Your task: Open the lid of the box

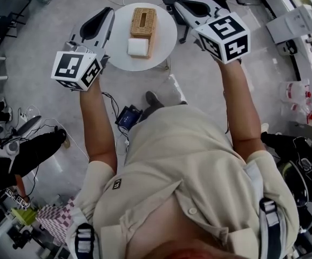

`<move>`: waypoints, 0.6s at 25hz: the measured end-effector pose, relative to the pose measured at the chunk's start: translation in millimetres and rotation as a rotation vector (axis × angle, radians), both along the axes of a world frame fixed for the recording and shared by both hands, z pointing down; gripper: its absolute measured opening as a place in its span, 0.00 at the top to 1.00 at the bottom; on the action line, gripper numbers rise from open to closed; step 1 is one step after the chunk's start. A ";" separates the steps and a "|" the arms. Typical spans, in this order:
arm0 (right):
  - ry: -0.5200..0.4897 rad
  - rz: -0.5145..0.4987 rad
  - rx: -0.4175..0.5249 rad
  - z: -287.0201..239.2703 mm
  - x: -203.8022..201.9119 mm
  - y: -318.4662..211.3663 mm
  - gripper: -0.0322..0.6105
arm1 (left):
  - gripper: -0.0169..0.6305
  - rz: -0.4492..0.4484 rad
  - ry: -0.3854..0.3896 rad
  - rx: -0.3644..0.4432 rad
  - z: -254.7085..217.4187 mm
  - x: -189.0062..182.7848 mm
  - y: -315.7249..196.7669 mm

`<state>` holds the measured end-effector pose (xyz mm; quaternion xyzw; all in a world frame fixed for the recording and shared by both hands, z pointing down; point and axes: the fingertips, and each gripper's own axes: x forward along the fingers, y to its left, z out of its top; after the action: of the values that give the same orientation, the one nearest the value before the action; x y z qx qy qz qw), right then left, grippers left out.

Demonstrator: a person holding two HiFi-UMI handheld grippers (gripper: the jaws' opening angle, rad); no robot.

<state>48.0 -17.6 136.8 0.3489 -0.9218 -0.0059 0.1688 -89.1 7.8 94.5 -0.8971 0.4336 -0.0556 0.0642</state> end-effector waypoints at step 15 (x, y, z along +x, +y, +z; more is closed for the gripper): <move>0.028 0.076 -0.032 20.1 -63.8 -60.6 0.96 | 0.94 0.073 0.044 -0.027 21.3 -67.7 -71.2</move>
<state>-15.8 -78.2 156.9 0.3807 -0.9055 0.0103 0.1871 -156.8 -63.3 115.7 -0.9141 0.4010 -0.0393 0.0444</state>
